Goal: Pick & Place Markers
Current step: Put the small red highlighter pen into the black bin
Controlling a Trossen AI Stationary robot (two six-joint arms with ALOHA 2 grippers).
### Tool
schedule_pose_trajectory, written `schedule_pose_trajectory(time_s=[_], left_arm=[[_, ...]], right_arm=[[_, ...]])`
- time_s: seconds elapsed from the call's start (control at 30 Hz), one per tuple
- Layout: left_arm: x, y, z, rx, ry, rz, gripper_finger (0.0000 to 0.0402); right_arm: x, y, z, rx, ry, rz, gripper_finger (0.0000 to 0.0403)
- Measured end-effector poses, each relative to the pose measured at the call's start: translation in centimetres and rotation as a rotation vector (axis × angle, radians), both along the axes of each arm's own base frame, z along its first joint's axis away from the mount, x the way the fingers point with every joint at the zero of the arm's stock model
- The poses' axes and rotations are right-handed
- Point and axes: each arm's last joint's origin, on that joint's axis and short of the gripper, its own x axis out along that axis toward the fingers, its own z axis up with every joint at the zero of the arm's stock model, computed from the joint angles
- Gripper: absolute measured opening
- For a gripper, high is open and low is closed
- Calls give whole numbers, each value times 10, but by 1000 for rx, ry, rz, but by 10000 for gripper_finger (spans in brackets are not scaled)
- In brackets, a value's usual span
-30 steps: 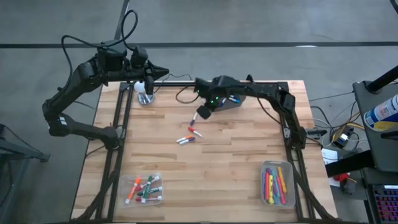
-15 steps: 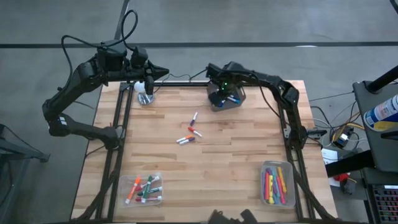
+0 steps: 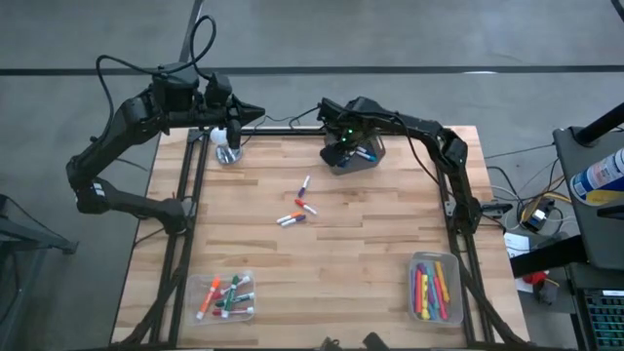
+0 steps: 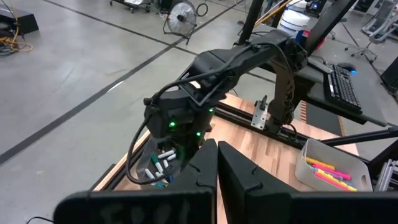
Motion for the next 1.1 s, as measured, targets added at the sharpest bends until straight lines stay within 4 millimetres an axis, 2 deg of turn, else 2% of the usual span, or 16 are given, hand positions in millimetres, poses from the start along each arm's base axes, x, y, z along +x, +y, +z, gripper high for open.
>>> schedule_pose_trajectory(time_s=[0.13, 0.3, 0.43, 0.53, 0.83, 1.1], left_arm=[[0, 0, 0, 1, 0, 0, 7], [0, 0, 0, 0, 0, 0, 7], [0, 0, 0, -1, 0, 0, 7], [0, 0, 0, -4, -1, 1, 7], [0, 0, 0, -33, -11, 10, 7], [0, 0, 0, -36, -12, 11, 7]], right_arm=[[14, 15, 12, -14, -68, 116, 167], [34, 44, 26, -56, -145, 302, 157], [52, 72, 29, -82, -234, 486, 149], [62, 91, 29, -102, -276, 540, 145], [84, 134, 14, -136, -384, 595, 145], [89, 159, -14, -133, -413, 633, 145]])
